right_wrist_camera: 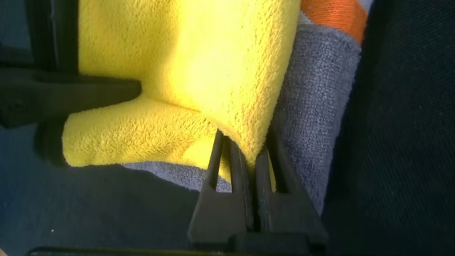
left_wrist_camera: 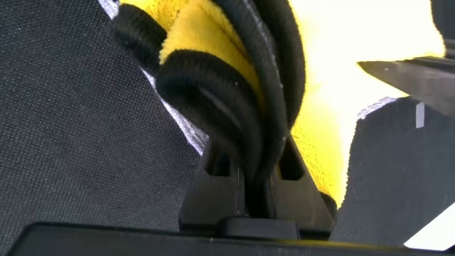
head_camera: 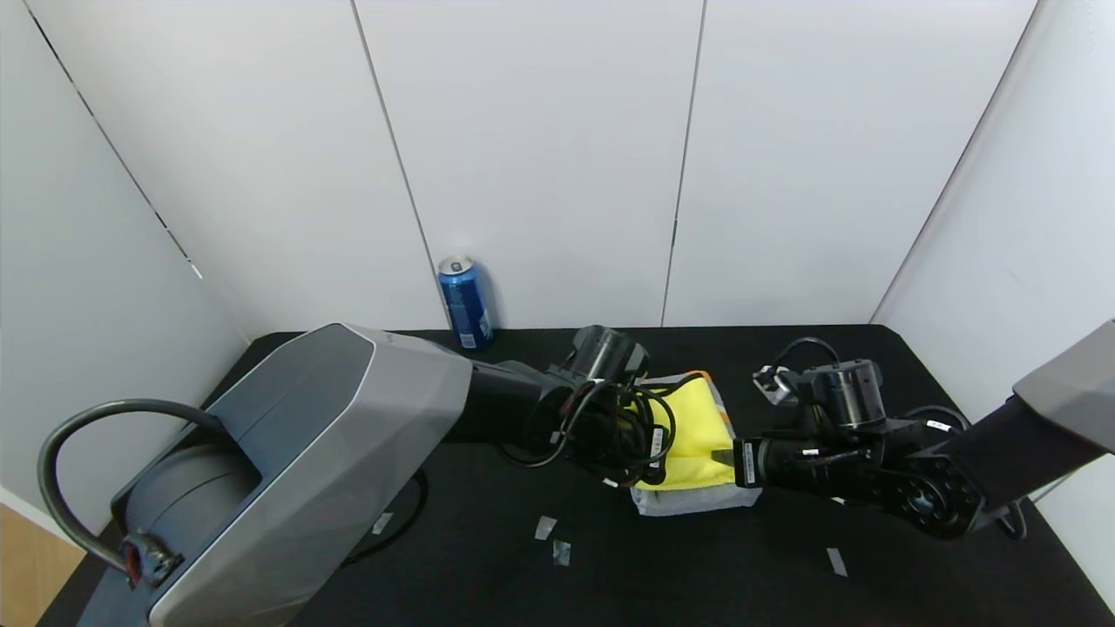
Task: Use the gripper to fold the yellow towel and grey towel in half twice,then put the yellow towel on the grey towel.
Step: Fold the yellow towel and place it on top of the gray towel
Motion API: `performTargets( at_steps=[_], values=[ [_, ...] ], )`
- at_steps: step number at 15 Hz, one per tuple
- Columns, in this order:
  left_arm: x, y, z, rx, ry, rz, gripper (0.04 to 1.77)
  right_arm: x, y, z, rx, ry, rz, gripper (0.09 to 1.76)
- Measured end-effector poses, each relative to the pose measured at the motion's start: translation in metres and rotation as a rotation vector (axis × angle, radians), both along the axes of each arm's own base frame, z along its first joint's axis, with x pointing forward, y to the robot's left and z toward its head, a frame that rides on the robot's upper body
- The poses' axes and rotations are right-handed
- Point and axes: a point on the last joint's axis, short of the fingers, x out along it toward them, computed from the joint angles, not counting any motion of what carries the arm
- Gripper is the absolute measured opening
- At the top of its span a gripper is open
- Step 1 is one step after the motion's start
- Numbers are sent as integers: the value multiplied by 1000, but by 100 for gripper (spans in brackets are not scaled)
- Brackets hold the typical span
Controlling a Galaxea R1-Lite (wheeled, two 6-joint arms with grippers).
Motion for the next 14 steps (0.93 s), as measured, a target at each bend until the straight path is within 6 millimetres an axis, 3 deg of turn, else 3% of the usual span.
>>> performTargets(
  at_steps=[1, 4, 6, 10, 14],
  values=[
    [0, 0, -1, 4, 1, 1, 37, 0, 0, 1, 1, -1, -1, 16],
    [0, 1, -1, 8, 1, 2, 80, -1, 0, 5, 6, -13, 1, 67],
    [-1, 1, 1, 10, -3, 5, 100, 0, 2, 7, 11, -36, 8, 90],
    [-2, 5, 13, -3, -20, 11, 129, -1, 1, 10, 29, -89, 2, 123],
    [-4, 13, 33, -12, -38, 26, 146, -9, -1, 19, 36, -111, 5, 142]
  ],
)
